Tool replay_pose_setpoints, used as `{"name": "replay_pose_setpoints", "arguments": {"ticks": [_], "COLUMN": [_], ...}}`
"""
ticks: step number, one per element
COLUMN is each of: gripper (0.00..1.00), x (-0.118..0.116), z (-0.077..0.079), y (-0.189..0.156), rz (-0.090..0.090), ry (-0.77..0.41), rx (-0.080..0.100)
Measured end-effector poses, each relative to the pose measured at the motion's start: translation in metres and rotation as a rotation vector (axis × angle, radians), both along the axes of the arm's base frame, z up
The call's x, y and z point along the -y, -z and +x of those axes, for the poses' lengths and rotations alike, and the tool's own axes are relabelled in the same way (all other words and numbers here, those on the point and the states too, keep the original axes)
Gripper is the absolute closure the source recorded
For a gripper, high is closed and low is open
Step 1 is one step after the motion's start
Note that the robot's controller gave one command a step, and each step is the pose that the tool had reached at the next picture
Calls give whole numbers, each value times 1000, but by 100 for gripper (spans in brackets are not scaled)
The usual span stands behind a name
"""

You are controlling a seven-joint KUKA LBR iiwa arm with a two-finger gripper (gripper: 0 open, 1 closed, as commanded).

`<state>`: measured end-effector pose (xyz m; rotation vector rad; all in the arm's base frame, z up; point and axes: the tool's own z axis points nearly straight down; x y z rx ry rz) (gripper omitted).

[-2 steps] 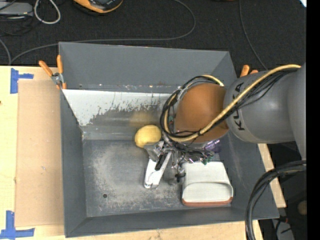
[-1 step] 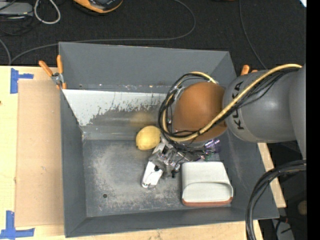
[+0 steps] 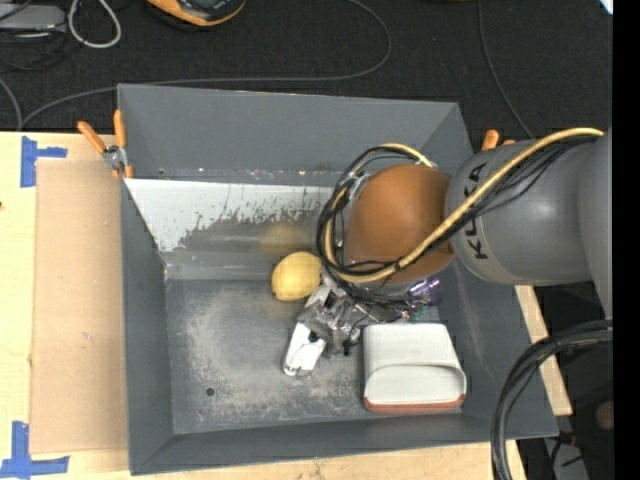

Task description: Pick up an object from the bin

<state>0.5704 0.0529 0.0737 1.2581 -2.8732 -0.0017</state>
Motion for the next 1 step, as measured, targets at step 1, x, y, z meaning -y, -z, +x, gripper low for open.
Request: {"name": "replay_pose_setpoints", "arguments": {"ticks": [1], "gripper": [100], "x": [0], "z": [-2], "y": [-8], "rz": [1], "ry": [2], "rx": [-3]}}
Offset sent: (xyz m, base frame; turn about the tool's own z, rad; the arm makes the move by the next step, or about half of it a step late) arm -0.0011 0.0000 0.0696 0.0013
